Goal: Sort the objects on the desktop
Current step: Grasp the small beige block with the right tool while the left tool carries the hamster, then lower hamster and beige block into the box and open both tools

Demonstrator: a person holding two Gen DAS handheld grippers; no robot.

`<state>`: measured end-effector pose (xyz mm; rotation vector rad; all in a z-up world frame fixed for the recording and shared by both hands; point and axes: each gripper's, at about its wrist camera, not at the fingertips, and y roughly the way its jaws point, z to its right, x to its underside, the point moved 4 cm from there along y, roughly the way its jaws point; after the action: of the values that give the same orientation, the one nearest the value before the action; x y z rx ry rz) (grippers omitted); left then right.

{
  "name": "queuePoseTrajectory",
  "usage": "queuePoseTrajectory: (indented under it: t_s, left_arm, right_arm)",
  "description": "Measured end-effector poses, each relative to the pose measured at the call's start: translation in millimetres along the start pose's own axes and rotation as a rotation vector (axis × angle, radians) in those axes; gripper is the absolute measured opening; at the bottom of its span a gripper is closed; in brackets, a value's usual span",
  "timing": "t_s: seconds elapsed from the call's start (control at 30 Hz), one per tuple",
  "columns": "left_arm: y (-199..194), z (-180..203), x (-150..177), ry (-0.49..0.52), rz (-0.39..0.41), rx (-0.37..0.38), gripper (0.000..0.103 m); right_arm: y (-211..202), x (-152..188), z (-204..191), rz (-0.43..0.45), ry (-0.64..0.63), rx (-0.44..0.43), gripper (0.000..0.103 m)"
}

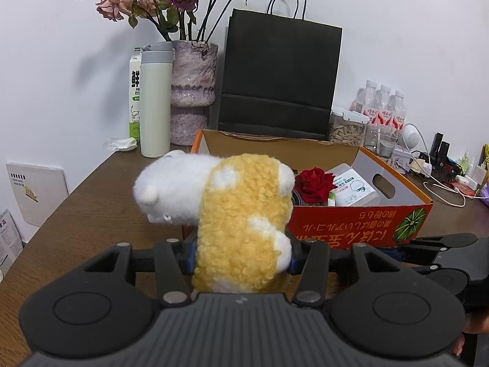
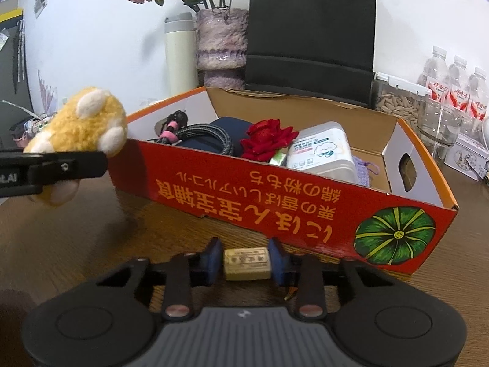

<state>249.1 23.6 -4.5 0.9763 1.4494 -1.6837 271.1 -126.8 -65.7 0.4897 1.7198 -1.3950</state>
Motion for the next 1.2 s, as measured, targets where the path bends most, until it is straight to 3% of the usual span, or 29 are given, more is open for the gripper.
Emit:
queuePoseTrajectory:
  t_s: [0.4,0.7,1.0,1.2]
  left_arm:
    - [-6,1,-1,-0.002,0.017,0.002,0.05]
    - [-24,16,-9,0.025,0.082,0.01,0.05]
    - [-9,41,-44,0.049,0.131,0.041,0.05]
    - [13,56,-64,0.052,0.177,0.03,0.05]
  right_arm:
    - [-15,2,-8,0.04,-0.008,0.0,0.029]
    - [-65,-20,-13,0.205,-0.005,0.005,0.029]
    - [-84,-61,16,0.332,0.055,0.059,0.029]
    - [-63,-78,41,0.342,0.092,0.094,0.029]
